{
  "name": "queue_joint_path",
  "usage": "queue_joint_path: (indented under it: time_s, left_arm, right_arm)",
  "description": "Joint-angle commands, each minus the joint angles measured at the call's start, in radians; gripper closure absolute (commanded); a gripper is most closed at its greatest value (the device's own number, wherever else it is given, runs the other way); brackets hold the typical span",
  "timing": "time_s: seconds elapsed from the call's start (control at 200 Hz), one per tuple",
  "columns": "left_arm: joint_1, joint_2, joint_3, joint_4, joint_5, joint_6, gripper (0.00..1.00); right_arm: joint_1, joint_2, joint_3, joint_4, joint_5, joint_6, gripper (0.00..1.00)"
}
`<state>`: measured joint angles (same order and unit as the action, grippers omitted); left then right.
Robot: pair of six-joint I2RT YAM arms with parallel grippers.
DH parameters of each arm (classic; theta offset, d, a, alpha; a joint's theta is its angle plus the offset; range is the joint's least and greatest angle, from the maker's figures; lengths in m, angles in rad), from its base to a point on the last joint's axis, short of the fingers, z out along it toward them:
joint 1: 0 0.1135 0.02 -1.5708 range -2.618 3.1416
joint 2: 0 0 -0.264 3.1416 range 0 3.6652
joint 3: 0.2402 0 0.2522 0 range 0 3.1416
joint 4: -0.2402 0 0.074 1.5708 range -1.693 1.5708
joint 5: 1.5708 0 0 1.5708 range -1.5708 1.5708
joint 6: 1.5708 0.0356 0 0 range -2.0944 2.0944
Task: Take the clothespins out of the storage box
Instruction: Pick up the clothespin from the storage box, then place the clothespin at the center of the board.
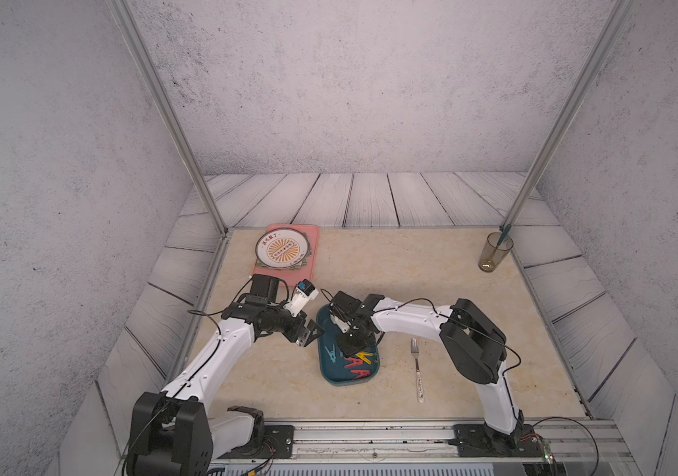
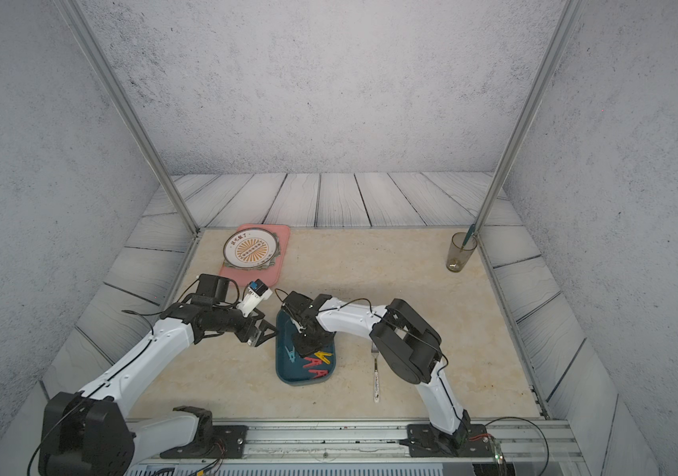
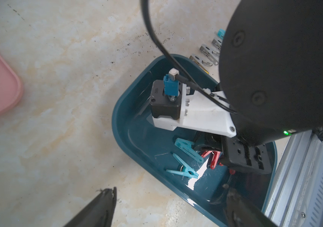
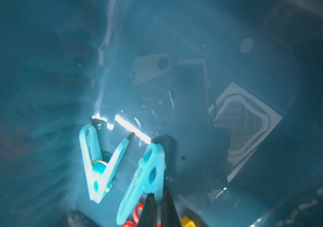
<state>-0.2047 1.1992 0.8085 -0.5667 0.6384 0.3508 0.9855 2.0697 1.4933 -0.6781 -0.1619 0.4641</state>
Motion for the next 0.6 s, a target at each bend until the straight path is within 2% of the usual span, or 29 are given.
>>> queue_joint_path:
  time_s: [0.0,0.315,0.596]
  left_arm:
    - [0.007,-0.006,-0.012,0.002,0.000,-0.001,0.08]
    - [0.007,-0.006,-0.014,0.002,0.001,-0.001,0.08]
    - [0.006,-0.007,-0.011,-0.004,0.010,0.000,0.08]
  right_arm:
    - [0.005,-0.039,0.007,0.003,0.045,0.008,0.96]
    - [-0.010,-0.207,-0.051,0.005,0.173,0.036,0.99]
    - [-0.072,-0.374,-0.167,-0.036,0.306,0.089,0.99]
